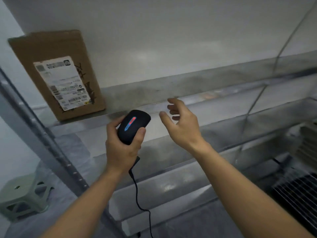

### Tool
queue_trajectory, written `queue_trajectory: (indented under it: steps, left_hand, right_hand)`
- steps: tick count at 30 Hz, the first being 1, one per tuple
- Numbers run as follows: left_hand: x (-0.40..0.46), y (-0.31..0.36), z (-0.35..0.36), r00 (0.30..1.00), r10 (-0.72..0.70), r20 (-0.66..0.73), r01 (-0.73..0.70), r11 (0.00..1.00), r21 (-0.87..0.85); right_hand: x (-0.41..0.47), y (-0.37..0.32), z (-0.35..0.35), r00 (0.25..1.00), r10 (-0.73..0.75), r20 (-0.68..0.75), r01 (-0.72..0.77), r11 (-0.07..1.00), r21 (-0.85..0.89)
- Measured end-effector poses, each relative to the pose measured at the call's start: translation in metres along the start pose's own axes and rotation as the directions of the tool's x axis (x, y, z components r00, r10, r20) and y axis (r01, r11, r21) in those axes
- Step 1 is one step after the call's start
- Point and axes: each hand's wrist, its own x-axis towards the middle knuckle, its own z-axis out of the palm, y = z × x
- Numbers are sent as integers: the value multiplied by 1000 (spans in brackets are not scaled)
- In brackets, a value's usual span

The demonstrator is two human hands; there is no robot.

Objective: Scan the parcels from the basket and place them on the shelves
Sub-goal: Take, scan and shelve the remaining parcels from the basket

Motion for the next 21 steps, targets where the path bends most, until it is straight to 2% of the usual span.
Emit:
queue_trajectory:
  steps: [8,14,21]
  left_hand:
    - [-44,9,130,963,6,268,3,999,-34]
    - [-86,37,236,894,70,442,-52,997,-54]
    - [-138,62,355,809,140,570,-66,987,-149]
  right_hand:
    - [-48,72,-130,963,179,-201,-191,981,-42]
    - [-86,114,-241,895,252,-368,-295,953,-65]
    - [-132,163,-349,824,338,-454,-401,915,-48]
